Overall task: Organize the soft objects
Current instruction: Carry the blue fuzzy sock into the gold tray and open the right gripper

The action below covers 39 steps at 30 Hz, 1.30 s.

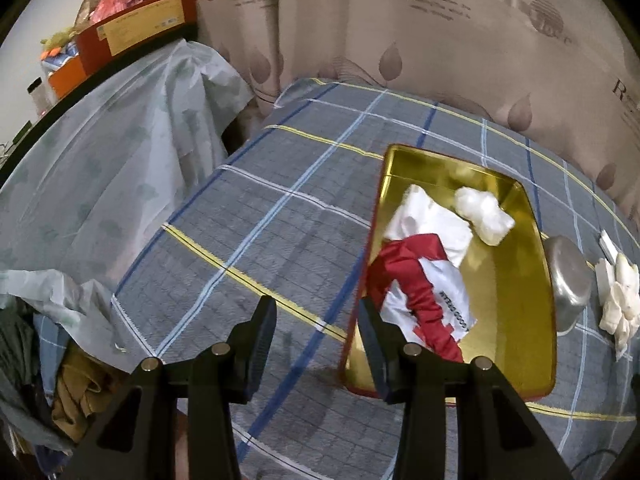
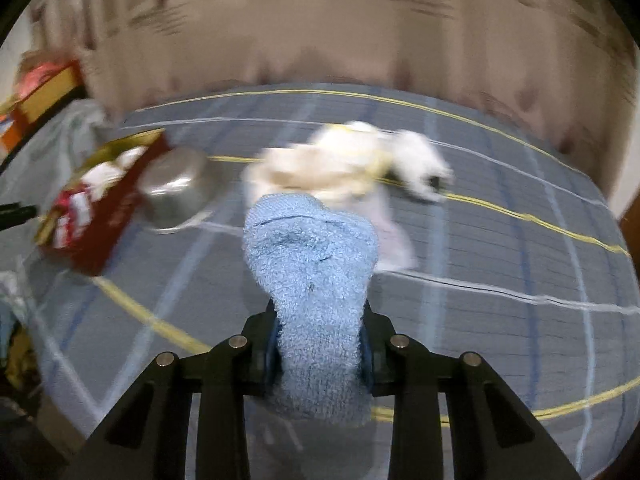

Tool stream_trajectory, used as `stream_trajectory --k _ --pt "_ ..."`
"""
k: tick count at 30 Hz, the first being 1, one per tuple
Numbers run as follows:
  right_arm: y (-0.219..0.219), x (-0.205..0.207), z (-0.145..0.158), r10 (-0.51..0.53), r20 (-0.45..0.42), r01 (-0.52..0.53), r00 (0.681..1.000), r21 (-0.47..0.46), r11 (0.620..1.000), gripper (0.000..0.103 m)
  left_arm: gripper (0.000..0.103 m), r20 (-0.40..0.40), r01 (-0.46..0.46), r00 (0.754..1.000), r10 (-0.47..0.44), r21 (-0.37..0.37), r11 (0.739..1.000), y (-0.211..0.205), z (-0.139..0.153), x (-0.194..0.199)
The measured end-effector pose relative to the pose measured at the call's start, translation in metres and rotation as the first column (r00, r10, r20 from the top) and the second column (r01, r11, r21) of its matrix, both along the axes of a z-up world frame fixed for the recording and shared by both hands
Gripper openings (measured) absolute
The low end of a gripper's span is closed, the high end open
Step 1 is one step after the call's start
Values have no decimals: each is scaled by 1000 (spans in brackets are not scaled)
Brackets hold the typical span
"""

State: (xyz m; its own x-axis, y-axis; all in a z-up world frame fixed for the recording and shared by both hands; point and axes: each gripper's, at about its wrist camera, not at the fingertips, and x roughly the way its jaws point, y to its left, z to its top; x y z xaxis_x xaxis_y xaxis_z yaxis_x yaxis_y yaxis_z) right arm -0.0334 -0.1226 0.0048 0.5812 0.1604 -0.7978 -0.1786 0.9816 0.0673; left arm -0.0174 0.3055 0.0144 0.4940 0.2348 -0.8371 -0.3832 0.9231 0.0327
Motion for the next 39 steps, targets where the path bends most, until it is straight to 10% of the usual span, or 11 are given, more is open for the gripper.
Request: stream_trajectory --k 15,31,39 --pt "194 40 31 380 53 -382 923 31 924 29 43 2 -132 991 133 -40 990 37 -4 -7" --pt "295 109 -4 371 -21 -371 929 -80 925 30 43 15 -193 981 195 -55 980 55 -9 -11" --pt "303 118 -14 363 -45 -365 931 -50 930 50 43 10 -202 979 203 -76 976 58 -12 -10"
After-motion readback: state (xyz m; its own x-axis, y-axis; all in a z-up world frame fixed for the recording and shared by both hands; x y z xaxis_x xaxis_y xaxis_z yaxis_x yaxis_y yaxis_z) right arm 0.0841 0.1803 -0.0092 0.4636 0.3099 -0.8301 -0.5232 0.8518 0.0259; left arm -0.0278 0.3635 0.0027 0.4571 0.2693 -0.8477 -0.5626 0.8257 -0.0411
